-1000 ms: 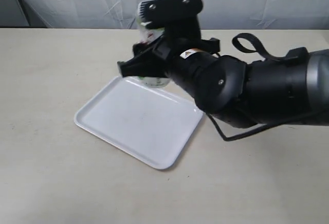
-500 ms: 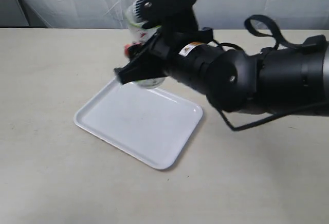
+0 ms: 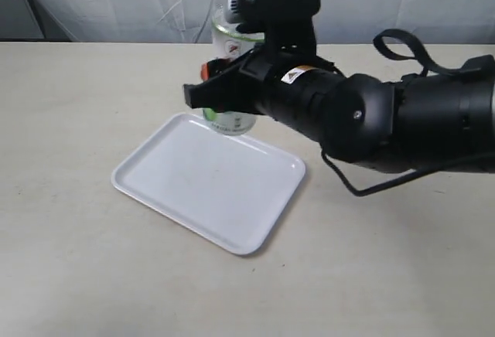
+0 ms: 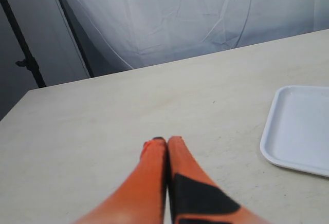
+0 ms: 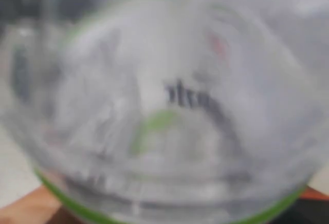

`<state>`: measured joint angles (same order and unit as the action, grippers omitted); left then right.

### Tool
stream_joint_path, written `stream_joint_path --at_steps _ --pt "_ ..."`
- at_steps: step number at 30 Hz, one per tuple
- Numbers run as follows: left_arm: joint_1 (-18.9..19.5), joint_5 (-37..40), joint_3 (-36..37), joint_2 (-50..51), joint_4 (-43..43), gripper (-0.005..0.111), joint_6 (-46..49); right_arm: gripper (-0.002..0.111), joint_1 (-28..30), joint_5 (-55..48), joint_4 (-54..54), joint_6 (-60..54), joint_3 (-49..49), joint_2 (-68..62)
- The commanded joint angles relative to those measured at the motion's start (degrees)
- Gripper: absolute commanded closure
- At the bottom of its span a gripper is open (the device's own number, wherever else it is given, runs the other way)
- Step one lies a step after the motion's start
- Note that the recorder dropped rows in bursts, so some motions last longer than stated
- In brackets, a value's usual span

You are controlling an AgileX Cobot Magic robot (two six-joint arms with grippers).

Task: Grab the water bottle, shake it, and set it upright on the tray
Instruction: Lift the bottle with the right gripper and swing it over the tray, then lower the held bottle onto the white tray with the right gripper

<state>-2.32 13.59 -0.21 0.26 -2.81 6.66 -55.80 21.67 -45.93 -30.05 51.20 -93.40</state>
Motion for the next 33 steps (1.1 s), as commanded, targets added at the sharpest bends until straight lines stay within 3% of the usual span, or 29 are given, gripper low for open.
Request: stream_joint_path --at_steps 1,2,5,6,10,11,13,15,19,23,29,33 --pt "-0.02 0.09 0.21 -0.26 0.28 0.106 -0.18 0.109 -0.62 -11.78 22.42 -1.6 1.73 1.15" --pt "-0.02 0.09 0.21 -0.26 0.28 0.106 -0.18 0.109 0.01 -10.51 19.32 -1.59 1.47 1.37" --pt "-0.02 0.09 0.21 -0.26 0.28 0.106 -0.18 0.109 2.51 -0.01 -4.64 -2.14 0.51 1.44" --pt "-0.02 0.09 0.21 -0.26 0.28 0.106 -0.18 0.109 2.51 0.09 -5.12 -3.98 0.61 1.44" --pt "-0.02 0.09 0.21 -0.26 0.28 0.106 -0.18 0.109 1.49 -13.19 17.53 -5.26 1.63 1.8" --pt "-0.02 0.09 0.21 -0.26 0.28 0.106 -0.18 0.109 2.4 -11.19 15.51 -5.26 1.16 1.95" --pt "-0.02 0.09 0.21 -0.26 0.28 0.106 -0.18 0.109 5.25 -2.37 0.06 -5.26 -0.03 2.13" --pt "-0.02 0.09 0.21 -0.26 0.28 0.106 -0.18 0.109 6.08 -0.63 -10.28 -5.26 -0.01 2.13" --pt "-0.02 0.09 0.21 -0.26 0.28 0.106 -0.18 0.109 4.71 -12.07 12.97 -5.11 0.8 2.89" --pt "-0.02 0.09 0.21 -0.26 0.28 0.106 -0.18 0.109 4.84 -5.5 7.5 -4.71 0.92 8.48" --pt "-0.02 0.09 0.21 -0.26 0.28 0.106 -0.18 0.109 4.84 -14.39 6.76 -4.71 0.17 9.38" --pt "-0.02 0.09 0.21 -0.26 0.28 0.106 -0.18 0.109 3.63 -12.77 5.77 -4.29 -3.9 3.14"
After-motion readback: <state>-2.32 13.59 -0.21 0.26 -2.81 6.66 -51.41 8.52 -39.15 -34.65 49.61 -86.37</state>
